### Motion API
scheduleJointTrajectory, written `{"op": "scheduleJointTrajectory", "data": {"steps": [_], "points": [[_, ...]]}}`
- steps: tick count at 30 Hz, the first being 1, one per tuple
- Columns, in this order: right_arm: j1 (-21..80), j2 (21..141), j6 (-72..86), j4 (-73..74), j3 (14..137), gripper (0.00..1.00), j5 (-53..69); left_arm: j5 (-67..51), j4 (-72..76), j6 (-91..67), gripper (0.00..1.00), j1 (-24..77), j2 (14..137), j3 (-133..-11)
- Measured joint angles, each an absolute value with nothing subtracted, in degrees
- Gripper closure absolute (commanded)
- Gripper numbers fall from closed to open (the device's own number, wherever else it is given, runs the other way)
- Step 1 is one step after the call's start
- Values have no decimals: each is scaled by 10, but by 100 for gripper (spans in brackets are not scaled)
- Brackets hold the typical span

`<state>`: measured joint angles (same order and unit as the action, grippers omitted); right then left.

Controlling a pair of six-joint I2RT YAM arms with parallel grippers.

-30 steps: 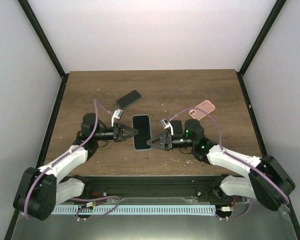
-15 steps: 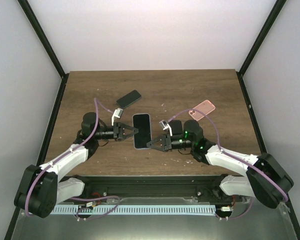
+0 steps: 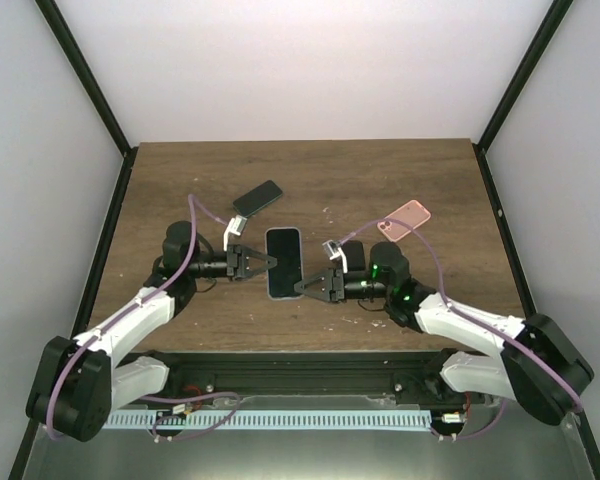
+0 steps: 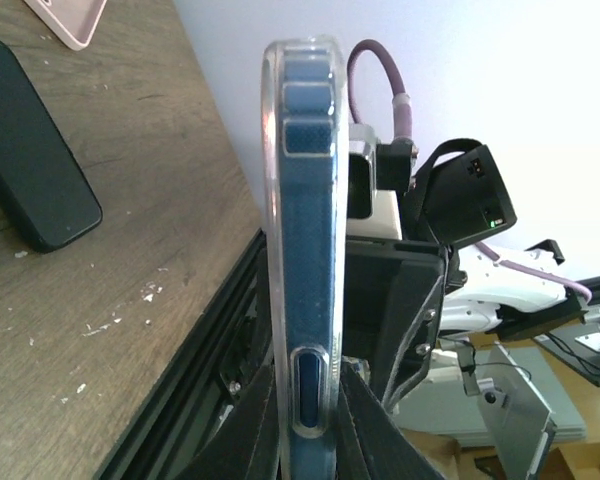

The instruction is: Put the phone into the phone case

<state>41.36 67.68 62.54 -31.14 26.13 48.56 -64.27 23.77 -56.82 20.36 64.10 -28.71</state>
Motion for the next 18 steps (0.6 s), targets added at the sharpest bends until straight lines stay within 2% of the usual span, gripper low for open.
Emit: {"op": "scheduleJointTrajectory", "data": {"steps": [5, 8, 12, 18], "points": [[413, 623, 566, -219, 290, 24, 436, -656, 207, -563, 91, 204, 620, -296], [408, 603, 543, -178, 317, 19, 413, -665, 183, -552, 91, 208, 608, -309], [400, 596, 519, -143, 352, 21, 395, -685, 150, -533, 91, 218, 585, -328], [397, 608, 504, -124, 395, 34, 394, -715, 121, -510, 91, 229, 572, -336]]}}
